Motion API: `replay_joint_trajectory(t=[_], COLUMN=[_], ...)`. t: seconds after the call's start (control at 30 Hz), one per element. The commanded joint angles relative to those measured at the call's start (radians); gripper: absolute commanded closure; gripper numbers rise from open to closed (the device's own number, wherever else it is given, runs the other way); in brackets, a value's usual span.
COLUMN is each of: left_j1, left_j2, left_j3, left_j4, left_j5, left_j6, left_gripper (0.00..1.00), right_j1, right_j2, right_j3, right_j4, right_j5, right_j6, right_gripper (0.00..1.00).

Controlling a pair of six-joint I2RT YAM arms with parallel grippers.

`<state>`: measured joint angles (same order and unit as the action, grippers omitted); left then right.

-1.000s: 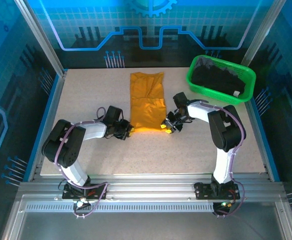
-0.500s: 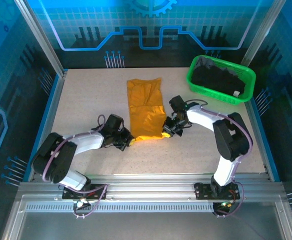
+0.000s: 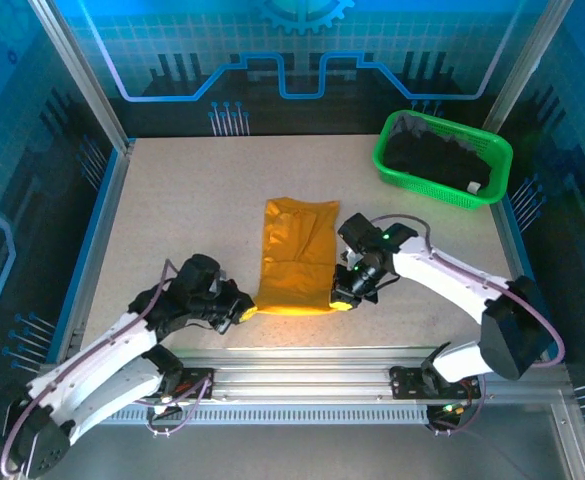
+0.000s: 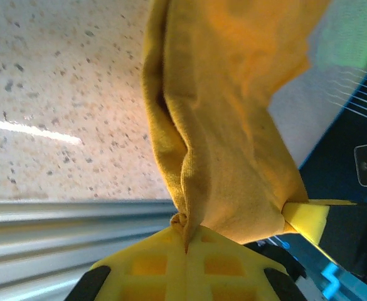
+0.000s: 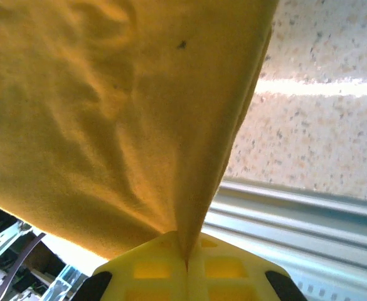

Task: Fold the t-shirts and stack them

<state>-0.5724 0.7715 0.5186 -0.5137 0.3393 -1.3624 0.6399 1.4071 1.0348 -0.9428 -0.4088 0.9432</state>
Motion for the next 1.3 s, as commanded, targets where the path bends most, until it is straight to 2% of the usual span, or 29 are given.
replay_joint_trajectory(t=[0.0, 0.2, 0.33, 0.43, 0.63, 0.77, 0.8, 0.87, 0.9, 0.97, 1.0, 1.07, 1.17, 1.27], left_j1=[-0.001, 0.084, 0.179, 0.233, 0.327, 0.352, 0.356, 0.362, 0.364, 0.364, 0.364, 0.361, 0.356, 0.336], left_j2=[0.000, 0.224, 0.415, 0.580, 0.918, 1.147, 1.200, 1.277, 1.297, 1.295, 1.273, 1.194, 0.997, 0.794], left_j3=[0.100, 0.260, 0.409, 0.556, 0.782, 0.949, 0.999, 1.093, 1.127, 1.153, 1.143, 1.063, 0.814, 0.551], left_j4=[-0.080, 0.086, 0.164, 0.151, 0.208, 0.221, 0.215, 0.204, 0.198, 0.190, 0.183, 0.178, 0.219, 0.272], left_j5=[-0.059, -0.128, -0.115, -0.092, -0.046, 0.000, 0.010, 0.028, 0.027, 0.026, 0.024, 0.013, -0.021, -0.029], left_j6=[-0.030, 0.012, 0.073, 0.150, 0.225, 0.238, 0.250, 0.292, 0.314, 0.334, 0.337, 0.342, 0.299, 0.211], left_gripper=[1.00, 1.00, 1.00, 1.00, 1.00, 1.00, 0.98, 0.77, 0.65, 0.55, 0.53, 0.52, 0.50, 0.50], right_j1=[-0.021, -0.123, -0.189, -0.239, -0.317, -0.349, -0.357, -0.370, -0.375, -0.380, -0.381, -0.376, -0.375, -0.372], right_j2=[-0.020, 0.122, 0.270, 0.376, 0.662, 0.908, 0.985, 1.068, 1.083, 1.058, 1.017, 0.928, 0.738, 0.540], right_j3=[0.102, 0.344, 0.531, 0.618, 0.887, 1.131, 1.197, 1.302, 1.326, 1.308, 1.266, 1.170, 0.949, 0.662], right_j4=[-0.117, -0.135, -0.154, -0.126, -0.107, -0.146, -0.167, -0.237, -0.251, -0.245, -0.216, -0.167, -0.067, 0.078], right_j5=[0.009, 0.031, 0.058, 0.068, 0.090, 0.037, 0.015, 0.040, 0.063, 0.115, 0.132, 0.165, 0.197, 0.158], right_j6=[0.036, 0.019, -0.007, -0.001, 0.010, -0.007, -0.010, -0.022, -0.031, -0.049, -0.067, -0.100, -0.135, -0.145], right_gripper=[1.00, 1.00, 1.00, 1.00, 1.00, 1.00, 0.93, 0.81, 0.75, 0.64, 0.57, 0.49, 0.43, 0.39])
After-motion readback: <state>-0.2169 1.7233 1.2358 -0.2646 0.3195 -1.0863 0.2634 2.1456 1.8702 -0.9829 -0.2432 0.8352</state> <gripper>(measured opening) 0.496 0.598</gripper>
